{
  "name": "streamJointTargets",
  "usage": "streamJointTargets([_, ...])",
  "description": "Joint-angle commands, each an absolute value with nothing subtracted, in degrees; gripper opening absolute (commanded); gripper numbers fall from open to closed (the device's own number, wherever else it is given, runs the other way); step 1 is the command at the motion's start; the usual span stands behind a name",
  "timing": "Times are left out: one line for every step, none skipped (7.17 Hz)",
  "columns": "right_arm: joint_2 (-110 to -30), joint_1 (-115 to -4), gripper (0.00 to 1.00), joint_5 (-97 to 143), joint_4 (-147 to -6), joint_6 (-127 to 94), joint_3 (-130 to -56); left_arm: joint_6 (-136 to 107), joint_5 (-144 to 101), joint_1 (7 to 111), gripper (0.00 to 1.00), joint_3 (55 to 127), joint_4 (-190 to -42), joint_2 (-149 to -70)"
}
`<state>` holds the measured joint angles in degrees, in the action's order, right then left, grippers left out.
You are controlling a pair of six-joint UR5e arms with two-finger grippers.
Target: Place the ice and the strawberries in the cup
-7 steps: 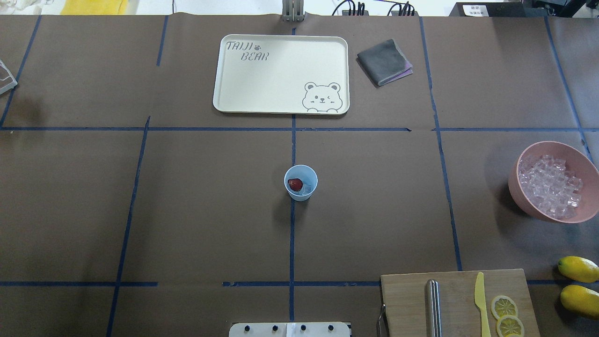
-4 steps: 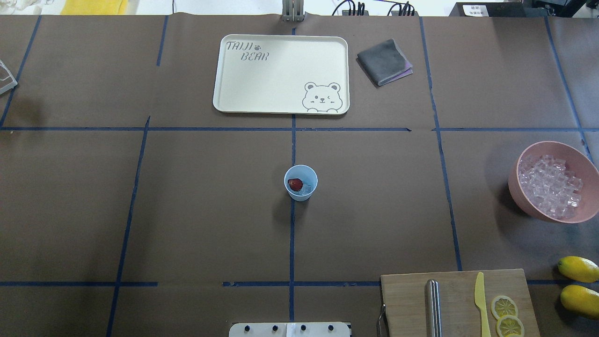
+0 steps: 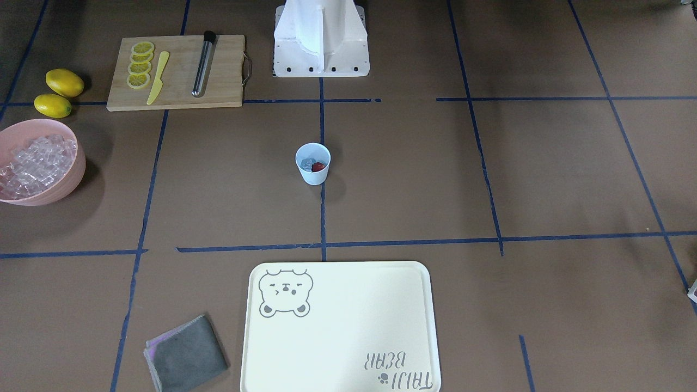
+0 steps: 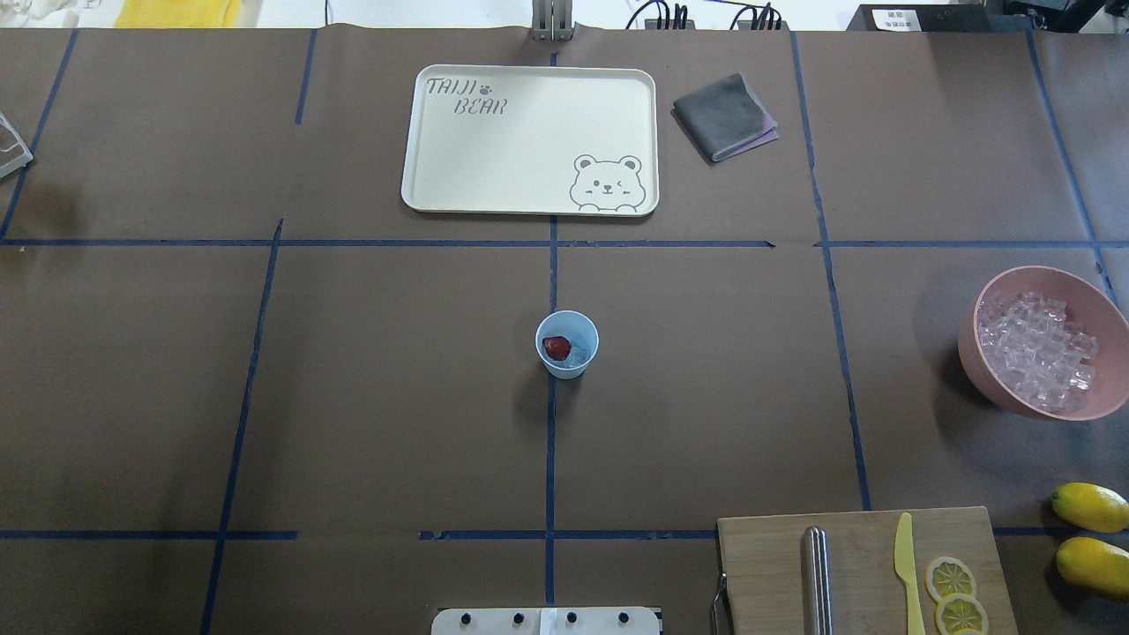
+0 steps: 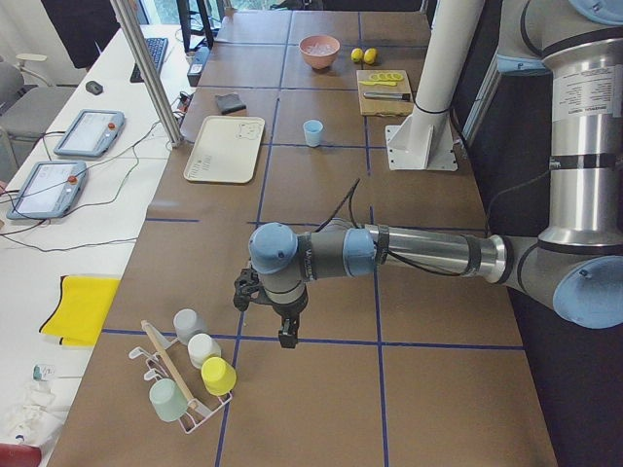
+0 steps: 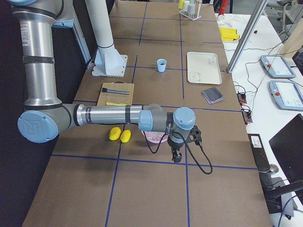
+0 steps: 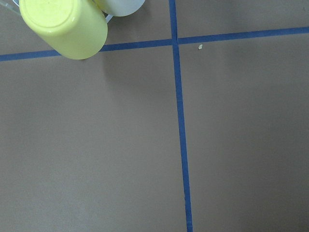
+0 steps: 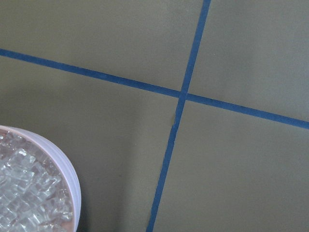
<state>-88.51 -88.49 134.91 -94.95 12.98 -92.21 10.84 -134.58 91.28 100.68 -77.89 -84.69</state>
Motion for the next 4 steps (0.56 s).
streamJointTargets([-88.1, -88.5, 1.0, 134.9, -95.6, 13.1, -93.9, 10.8, -134.6, 91.2, 1.0, 100.3, -78.0, -84.6])
streamJointTargets([-88.3, -88.9, 1.0, 134.8, -96.8, 13.4, -95.1, 10.8, -134.6, 91.2, 1.0, 100.3, -78.0, -84.6])
streamJointTargets([-88.0, -89.6, 0.99, 134.7, -102.5, 14.1, -97.0, 10.8, -134.6, 91.2, 1.0, 100.2, -78.0, -84.5])
streamJointTargets([-88.7, -89.5, 0.99, 134.0, -104.0, 14.1, -98.8, 10.8, -134.6, 91.2, 1.0, 100.3, -78.0, -84.3])
